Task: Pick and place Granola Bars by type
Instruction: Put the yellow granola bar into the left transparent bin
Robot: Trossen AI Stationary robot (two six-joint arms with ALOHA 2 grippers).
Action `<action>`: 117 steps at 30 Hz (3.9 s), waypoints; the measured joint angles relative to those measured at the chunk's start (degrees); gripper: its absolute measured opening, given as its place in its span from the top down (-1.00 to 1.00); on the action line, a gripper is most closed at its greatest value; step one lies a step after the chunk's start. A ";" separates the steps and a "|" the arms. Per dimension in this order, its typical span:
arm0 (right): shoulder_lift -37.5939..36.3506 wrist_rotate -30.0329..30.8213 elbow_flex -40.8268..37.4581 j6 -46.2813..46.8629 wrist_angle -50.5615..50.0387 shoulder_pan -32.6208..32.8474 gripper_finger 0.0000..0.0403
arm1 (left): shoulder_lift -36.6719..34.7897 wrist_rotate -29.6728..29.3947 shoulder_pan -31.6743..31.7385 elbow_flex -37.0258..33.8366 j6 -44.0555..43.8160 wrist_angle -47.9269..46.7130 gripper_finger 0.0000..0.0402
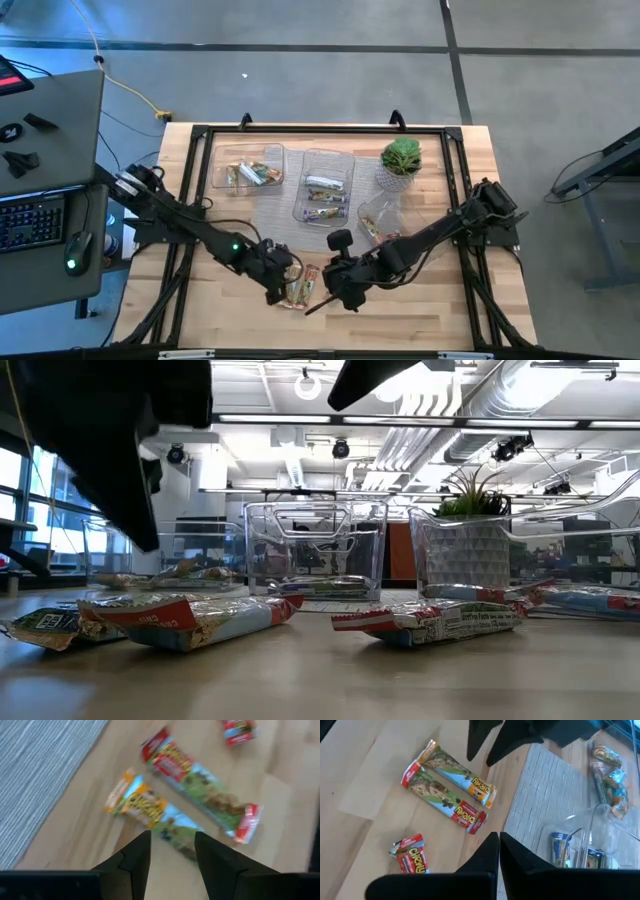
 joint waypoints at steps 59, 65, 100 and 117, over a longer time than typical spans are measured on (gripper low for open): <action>0.04 -2.04 0.00 -0.93 -0.29 0.09 1.00 | 4.25 -11.85 3.01 2.52 6.12 -8.82 0.27; 0.04 -2.91 0.00 -2.29 -0.33 0.09 1.00 | 4.25 -6.86 3.51 2.54 6.60 -7.20 0.27; 0.07 -2.89 -0.09 -0.19 0.31 0.09 1.00 | 4.21 -2.90 3.78 2.54 -4.74 -16.51 0.26; 0.07 0.28 -0.09 -0.46 5.76 0.09 1.00 | 4.18 -2.49 3.77 2.62 -5.62 -12.69 0.27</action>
